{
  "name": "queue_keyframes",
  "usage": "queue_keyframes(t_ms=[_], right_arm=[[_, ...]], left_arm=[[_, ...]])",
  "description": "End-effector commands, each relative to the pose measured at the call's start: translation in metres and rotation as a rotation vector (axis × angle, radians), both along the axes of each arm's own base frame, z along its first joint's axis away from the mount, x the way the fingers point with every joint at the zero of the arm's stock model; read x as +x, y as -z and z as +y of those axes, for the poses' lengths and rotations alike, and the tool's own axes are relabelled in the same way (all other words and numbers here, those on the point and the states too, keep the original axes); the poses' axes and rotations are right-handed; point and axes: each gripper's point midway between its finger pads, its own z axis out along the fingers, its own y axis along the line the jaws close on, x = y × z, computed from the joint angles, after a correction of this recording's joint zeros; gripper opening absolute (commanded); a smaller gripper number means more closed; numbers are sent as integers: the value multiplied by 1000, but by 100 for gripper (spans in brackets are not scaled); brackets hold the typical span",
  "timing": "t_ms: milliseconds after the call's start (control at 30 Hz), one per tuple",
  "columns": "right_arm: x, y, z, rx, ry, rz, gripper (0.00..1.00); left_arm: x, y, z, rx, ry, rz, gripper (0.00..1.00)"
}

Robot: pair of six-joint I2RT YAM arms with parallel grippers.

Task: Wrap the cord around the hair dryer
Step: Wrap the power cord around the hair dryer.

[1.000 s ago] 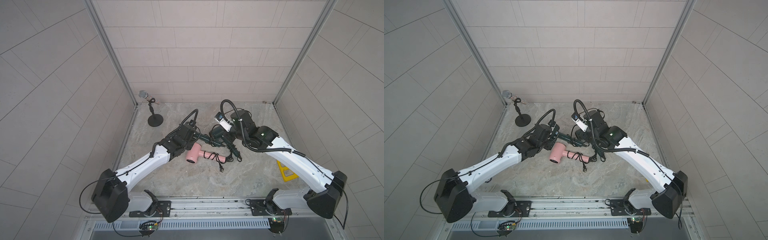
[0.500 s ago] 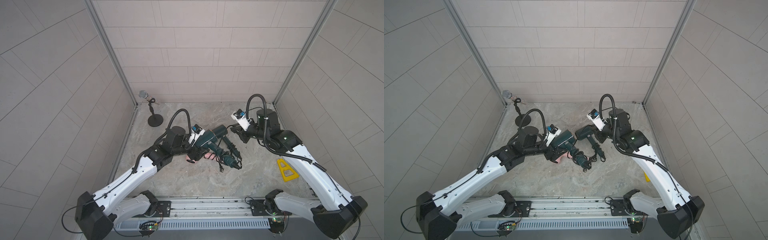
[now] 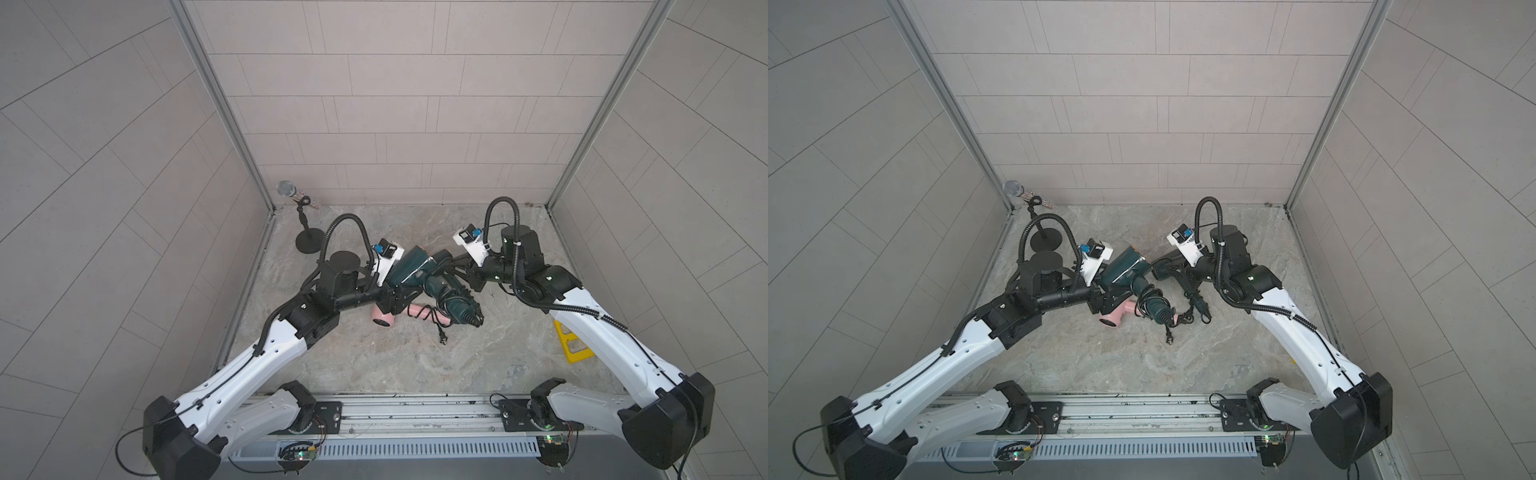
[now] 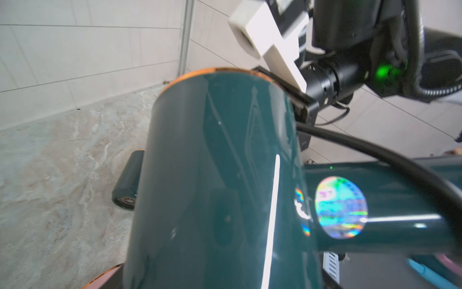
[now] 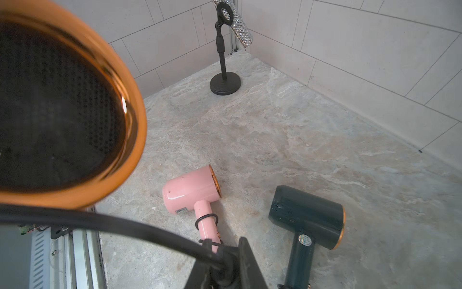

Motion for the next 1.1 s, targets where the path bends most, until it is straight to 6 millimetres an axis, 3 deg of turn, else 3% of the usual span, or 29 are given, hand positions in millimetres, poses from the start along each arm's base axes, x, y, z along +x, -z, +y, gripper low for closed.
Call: queue_keyframes(t_ms=[0, 167, 367, 500, 733, 933, 1067], right_arm=[[-2, -8, -1, 69, 18, -4, 0], [-13, -3, 3, 150, 7, 36, 0], [-28, -1, -1, 178, 17, 68, 0], [-40, -3, -4, 204, 21, 93, 0], [-46, 14, 5, 237, 12, 206, 0], [-59, 16, 24, 163, -31, 190, 0], [-56, 18, 28, 120, -19, 172, 0]], left_arm=[[20, -42, 10, -122, -140, -88, 0], [55, -35, 35, -96, -389, -42, 0], [98, -5, 81, -14, -790, 51, 0], [112, -3, 88, -16, -882, 58, 0], [127, 1, 87, -46, -964, 96, 0], [130, 18, 111, 122, -1107, 32, 0], [124, 25, 111, 230, -1107, -31, 0]])
